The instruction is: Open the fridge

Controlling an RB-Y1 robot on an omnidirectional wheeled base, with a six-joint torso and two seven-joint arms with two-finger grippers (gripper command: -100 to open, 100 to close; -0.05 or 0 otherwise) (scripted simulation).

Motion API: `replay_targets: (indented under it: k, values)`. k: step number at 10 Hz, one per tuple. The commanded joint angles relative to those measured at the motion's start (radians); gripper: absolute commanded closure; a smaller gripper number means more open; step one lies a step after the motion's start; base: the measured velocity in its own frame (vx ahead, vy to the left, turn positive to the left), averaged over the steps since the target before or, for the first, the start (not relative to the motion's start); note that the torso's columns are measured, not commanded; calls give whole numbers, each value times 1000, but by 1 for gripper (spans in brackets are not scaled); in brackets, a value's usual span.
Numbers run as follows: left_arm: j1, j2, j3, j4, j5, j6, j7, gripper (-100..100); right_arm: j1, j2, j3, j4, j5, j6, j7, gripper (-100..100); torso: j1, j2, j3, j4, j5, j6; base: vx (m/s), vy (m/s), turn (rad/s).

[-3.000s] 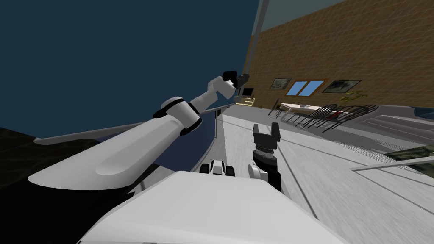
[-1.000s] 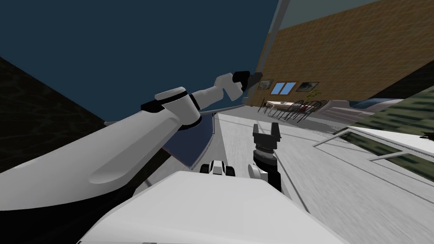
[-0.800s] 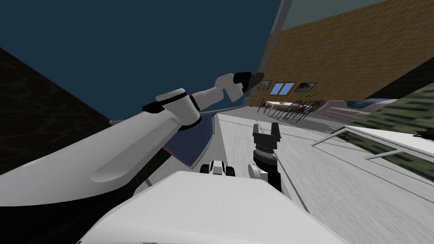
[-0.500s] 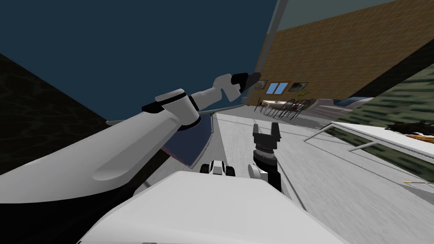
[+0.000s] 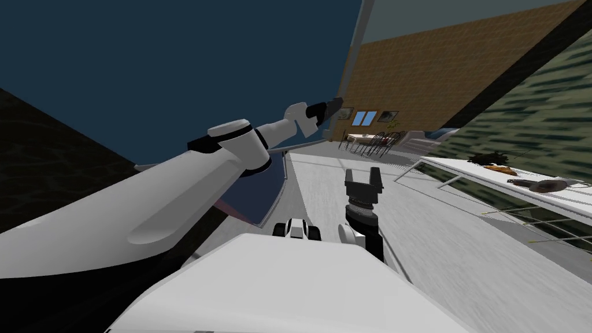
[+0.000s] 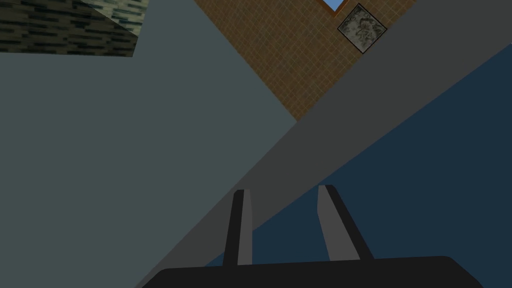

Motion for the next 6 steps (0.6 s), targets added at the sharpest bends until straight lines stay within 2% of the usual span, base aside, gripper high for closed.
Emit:
replay_targets:
  k: [1, 2, 3, 4, 5, 6]
  values:
    - [4, 7, 29, -9, -79, -3, 55, 100, 0, 0, 0, 0, 0, 0, 0, 0, 1, -2, -1, 1, 1, -3, -16, 10, 36]
    - [14, 32, 27, 38, -113, -46, 96, 100, 0, 0, 0, 0, 0, 0, 0, 0, 3, -2, -1, 2, 2, -4, -123, 8, -413]
    - [14, 32, 37, 4, -181, -36, 98, 100, 0, 0, 0, 0, 0, 0, 0, 0, 2, 3, 1, 1, 1, -1, -171, 22, -251]
    - [14, 32, 27, 47, -201, -58, 126, 100, 0, 0, 0, 0, 0, 0, 0, 0, -1, 5, 3, 5, -2, 0, -90, 8, -30]
    - [14, 32, 27, 55, -201, -75, 158, 100, 0, 0, 0, 0, 0, 0, 0, 0, 0, 4, 3, 6, -1, -5, -17, -4, 31]
    - [23, 57, 25, 107, -240, -109, 193, 100, 1, 0, 0, 0, 0, 0, 0, 0, 3, 2, 2, 6, 1, -5, -124, 19, -349]
